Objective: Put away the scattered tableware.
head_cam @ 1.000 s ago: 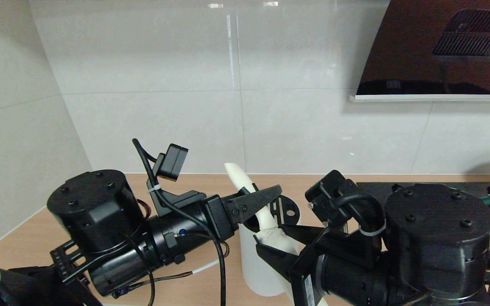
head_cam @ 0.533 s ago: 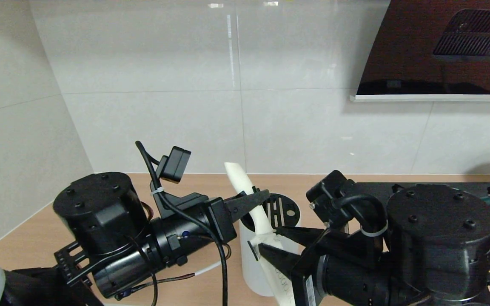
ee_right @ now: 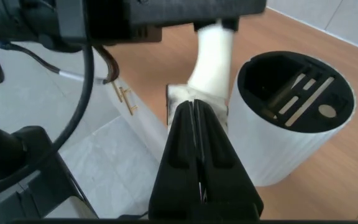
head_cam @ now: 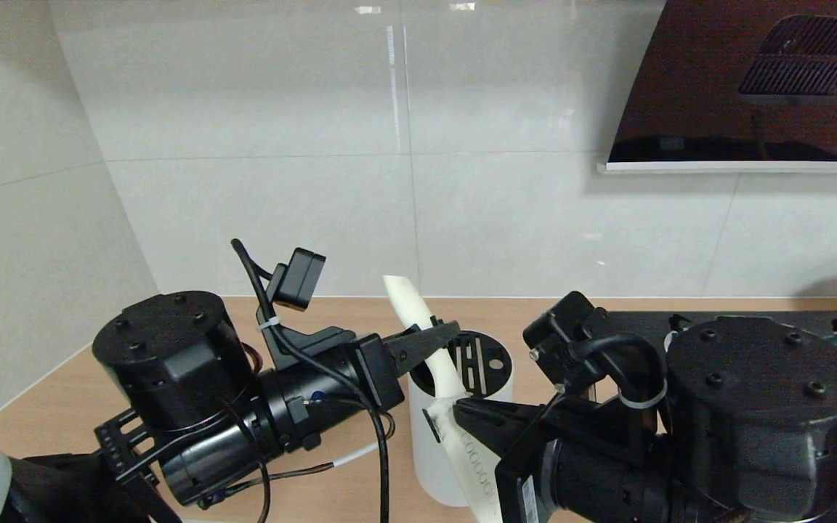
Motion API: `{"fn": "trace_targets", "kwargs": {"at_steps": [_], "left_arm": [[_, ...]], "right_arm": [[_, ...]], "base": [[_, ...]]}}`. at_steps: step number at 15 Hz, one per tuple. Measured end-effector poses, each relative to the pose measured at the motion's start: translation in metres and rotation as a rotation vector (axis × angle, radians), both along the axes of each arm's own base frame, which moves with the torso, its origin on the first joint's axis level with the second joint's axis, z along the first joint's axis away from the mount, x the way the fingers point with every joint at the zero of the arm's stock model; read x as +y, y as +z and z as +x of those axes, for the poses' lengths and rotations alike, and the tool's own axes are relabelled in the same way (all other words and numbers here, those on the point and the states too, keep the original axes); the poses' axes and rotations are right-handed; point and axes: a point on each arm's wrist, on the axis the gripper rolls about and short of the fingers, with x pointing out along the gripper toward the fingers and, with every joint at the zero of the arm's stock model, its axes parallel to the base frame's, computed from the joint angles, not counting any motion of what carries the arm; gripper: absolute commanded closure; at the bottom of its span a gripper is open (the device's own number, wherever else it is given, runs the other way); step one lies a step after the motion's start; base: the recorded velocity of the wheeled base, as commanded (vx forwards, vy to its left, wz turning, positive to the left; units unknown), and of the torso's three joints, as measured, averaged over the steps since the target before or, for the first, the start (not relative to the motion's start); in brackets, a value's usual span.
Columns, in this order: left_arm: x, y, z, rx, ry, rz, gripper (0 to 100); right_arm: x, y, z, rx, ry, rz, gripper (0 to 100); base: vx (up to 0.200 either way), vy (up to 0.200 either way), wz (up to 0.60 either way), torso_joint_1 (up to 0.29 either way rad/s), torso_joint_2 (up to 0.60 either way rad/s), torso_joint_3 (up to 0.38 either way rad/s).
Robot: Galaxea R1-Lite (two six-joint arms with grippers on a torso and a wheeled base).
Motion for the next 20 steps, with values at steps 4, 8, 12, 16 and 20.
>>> {"fn": "trace_targets", "kwargs": {"at_steps": [4, 8, 12, 16, 20], "left_arm": [[0.002, 0.013, 0.002, -0.016, 0.062, 0.011, 100], [0.011, 0.046, 0.015, -0.059, 0.271, 0.056, 100], [0.023, 0.101, 0.025, -0.213, 0.415, 0.133, 100], [0.025, 0.113, 0.034, -0.242, 0.559, 0.215, 100], [0.021, 0.109, 0.038, -0.291, 0.695, 0.335, 100]], "right_arm": [[-0.006, 0.005, 0.006, -0.008, -0.029, 0.014, 0], [-0.022, 0.014, 0.020, -0.030, -0.100, 0.039, 0], [-0.055, 0.031, 0.045, -0.070, -0.242, 0.083, 0], [-0.072, 0.038, 0.053, -0.088, -0.310, 0.094, 0], [-0.071, 0.032, 0.057, -0.079, -0.319, 0.082, 0]], "base": [[0.000, 0.000, 0.00, 0.000, 0.00, 0.000], [0.000, 0.000, 0.00, 0.000, 0.00, 0.000], [0.000, 0.000, 0.00, 0.000, 0.00, 0.000], [0.000, 0.000, 0.00, 0.000, 0.00, 0.000], [0.000, 0.000, 0.00, 0.000, 0.00, 0.000]]}}
